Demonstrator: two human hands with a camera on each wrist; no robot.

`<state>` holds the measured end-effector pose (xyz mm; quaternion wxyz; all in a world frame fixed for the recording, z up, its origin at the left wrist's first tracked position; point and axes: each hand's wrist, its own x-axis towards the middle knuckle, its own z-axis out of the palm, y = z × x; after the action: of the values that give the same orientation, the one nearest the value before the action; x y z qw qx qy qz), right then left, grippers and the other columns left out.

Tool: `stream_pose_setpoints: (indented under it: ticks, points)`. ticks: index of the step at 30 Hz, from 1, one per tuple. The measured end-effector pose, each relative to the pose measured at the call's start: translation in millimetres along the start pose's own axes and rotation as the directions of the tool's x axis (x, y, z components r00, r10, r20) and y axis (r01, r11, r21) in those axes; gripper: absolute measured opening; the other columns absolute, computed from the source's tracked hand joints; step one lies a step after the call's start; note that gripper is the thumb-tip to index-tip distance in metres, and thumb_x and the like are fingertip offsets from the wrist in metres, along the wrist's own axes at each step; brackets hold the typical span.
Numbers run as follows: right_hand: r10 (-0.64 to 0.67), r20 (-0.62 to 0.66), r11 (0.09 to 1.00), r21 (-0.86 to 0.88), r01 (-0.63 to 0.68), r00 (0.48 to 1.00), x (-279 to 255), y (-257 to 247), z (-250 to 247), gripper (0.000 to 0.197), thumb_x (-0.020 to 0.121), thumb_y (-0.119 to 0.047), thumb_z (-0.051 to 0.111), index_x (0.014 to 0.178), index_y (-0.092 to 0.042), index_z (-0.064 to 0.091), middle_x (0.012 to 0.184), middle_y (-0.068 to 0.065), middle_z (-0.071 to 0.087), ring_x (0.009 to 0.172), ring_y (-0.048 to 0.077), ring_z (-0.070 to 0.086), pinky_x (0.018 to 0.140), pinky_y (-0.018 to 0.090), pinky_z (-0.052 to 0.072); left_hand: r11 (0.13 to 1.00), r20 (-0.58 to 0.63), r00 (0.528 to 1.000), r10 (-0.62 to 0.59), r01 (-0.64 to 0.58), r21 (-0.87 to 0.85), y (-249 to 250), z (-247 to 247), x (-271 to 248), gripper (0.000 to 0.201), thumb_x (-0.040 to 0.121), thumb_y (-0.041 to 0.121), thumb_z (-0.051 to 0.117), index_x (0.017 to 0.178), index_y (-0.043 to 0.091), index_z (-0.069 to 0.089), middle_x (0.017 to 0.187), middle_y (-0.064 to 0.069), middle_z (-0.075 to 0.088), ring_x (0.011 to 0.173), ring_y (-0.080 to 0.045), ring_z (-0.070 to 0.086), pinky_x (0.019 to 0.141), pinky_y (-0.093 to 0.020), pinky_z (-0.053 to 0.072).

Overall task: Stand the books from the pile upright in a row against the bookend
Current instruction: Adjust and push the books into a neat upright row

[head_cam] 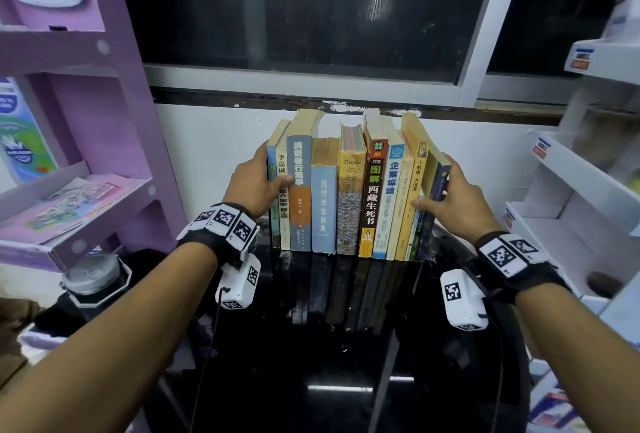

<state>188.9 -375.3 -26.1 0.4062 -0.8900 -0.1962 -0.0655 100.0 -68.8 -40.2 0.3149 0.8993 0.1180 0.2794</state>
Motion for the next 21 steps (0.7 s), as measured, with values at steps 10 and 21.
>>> stream_pose_setpoints:
  ticks: [10, 21]
  points:
    - [0.006, -0.009, 1.000, 0.009, -0.006, 1.000, 4.0, 12.3, -5.1, 0.073, 0.086, -0.016, 0.072, 0.146, -0.025, 0.030, 0.126, 0.008, 0.064, 0.112, 0.028, 0.062, 0.090, 0.035, 0.047, 1.000, -0.011, 1.000, 0.001, -0.001, 0.025, 7.7, 8.6, 0.5, 0.041, 0.088, 0.031, 0.065, 0.120, 0.010, 0.048, 0.108, -0.014, 0.067, 0.095, -0.035, 0.063, 0.080, -0.044, 0.052]
    - [0.005, -0.008, 0.999, -0.037, -0.005, 1.000, 5.1, 6.9, 2.2, 0.068, 0.088, -0.017, 0.070, 0.145, -0.021, 0.033, 0.121, 0.009, 0.066, 0.109, 0.027, 0.063, 0.095, 0.041, 0.048, 0.995, -0.071, 0.997, 0.015, -0.022, -0.094, 0.5, 8.0, -7.9, 0.044, 0.088, 0.027, 0.067, 0.129, 0.022, 0.053, 0.109, -0.003, 0.070, 0.095, -0.020, 0.063, 0.075, -0.026, 0.043]
